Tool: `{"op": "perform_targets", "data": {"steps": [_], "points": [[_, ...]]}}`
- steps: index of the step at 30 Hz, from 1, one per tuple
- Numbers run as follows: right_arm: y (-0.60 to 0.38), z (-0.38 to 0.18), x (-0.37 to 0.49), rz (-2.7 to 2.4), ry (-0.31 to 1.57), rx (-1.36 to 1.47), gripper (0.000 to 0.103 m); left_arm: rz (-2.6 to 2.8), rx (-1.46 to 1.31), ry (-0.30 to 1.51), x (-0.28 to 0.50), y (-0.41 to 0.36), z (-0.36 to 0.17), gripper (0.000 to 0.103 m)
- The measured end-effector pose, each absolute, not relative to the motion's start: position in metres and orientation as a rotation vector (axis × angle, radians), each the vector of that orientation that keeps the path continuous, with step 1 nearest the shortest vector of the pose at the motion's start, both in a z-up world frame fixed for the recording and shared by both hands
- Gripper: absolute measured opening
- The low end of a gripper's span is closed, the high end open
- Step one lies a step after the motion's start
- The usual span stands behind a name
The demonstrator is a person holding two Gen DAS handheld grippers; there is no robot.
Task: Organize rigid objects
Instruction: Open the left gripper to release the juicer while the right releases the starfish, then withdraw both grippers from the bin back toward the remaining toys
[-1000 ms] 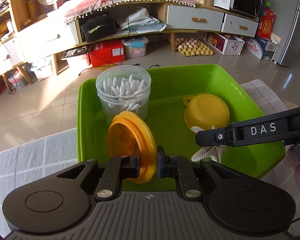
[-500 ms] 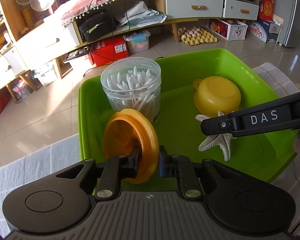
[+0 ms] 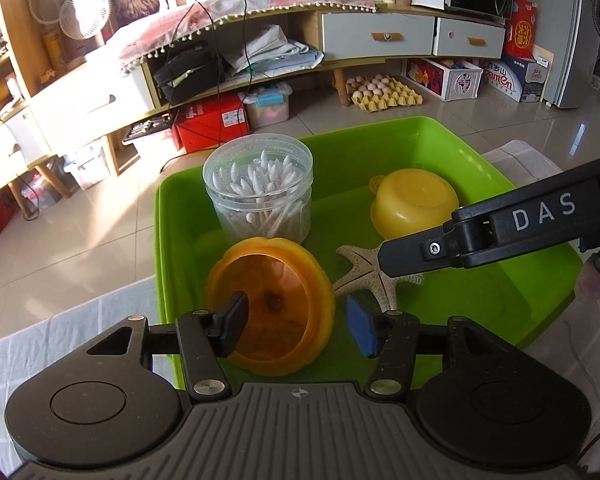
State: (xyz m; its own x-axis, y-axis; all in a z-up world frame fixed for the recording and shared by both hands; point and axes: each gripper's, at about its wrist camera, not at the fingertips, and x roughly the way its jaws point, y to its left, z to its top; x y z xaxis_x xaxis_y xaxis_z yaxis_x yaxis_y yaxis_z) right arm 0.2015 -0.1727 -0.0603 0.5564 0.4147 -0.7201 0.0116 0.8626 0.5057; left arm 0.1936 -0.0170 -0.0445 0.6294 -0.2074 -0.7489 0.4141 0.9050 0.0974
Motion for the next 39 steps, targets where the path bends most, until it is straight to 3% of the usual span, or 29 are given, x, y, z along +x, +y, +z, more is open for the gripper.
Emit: {"op": "perform_targets", "data": {"steps": [1, 6, 19, 30, 39], "points": [[-0.174, -0.058, 0.199, 0.246, 0.958, 0.496, 0.033, -0.365, 0.267, 0.809, 0.191, -0.017, -0.042, 0.07], [-0.183, -0.039, 0.183, 0.249, 0.936, 0.495, 0.04, -0.38, 0.228, 0.777, 0.177, -0.017, -0.024, 0.081], [-0.194, 0.017, 0.127, 0.278, 0.864, 0.469, 0.058, -0.377, 0.158, 0.739, 0.128, -0.004, 0.016, 0.098], [-0.199, 0.023, 0.073, 0.293, 0.872, 0.405, 0.068, -0.369, 0.091, 0.738, 0.076, 0.021, 0.023, 0.098], [-0.202, 0.006, 0.033, 0.313, 0.881, 0.377, 0.069, -0.361, 0.035, 0.746, 0.039, 0.041, 0.009, 0.098]]}}
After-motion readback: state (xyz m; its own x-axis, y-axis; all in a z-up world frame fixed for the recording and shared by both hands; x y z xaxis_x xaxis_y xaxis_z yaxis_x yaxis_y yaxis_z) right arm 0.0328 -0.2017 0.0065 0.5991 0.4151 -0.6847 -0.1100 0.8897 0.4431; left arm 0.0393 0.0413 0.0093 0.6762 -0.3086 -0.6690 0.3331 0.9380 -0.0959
